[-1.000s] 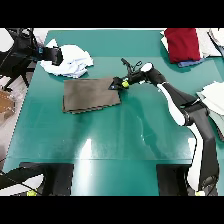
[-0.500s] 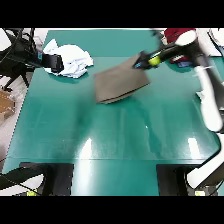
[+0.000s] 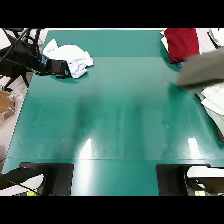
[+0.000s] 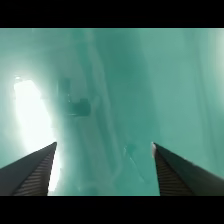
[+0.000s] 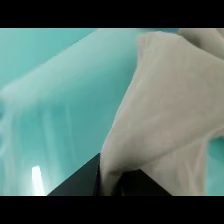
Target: Fold the shirts.
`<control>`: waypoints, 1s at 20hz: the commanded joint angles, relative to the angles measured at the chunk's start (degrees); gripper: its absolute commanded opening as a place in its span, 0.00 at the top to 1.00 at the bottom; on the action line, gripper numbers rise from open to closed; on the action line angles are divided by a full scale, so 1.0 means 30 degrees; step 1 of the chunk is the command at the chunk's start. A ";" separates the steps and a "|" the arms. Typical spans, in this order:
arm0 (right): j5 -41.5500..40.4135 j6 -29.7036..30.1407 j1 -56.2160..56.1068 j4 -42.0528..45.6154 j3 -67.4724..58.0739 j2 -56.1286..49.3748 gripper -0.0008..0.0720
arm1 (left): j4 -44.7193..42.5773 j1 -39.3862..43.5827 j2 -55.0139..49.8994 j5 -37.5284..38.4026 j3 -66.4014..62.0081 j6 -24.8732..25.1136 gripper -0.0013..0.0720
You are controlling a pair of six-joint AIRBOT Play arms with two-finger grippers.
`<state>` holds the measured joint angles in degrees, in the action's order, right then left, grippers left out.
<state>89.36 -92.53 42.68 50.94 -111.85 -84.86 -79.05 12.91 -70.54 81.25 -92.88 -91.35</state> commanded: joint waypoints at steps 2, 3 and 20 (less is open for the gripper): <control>0.2448 -0.0510 0.7730 0.0444 0.1530 0.1348 0.96 | 0.1501 0.0007 0.0007 -0.0102 -0.0007 -0.0444 0.03; 0.2761 -0.0474 0.8801 0.1122 0.1902 0.1392 0.96 | 0.1851 0.0007 0.0007 -0.0233 -0.0007 -0.0532 0.03; 0.4685 -0.0525 1.3821 0.1508 -0.3548 -0.2841 0.17 | 0.5654 0.0007 0.0044 0.0590 -0.0007 -0.1537 0.03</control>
<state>102.08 -94.02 81.93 62.33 -113.34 -92.05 -62.65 12.93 -70.43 84.12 -92.88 -95.74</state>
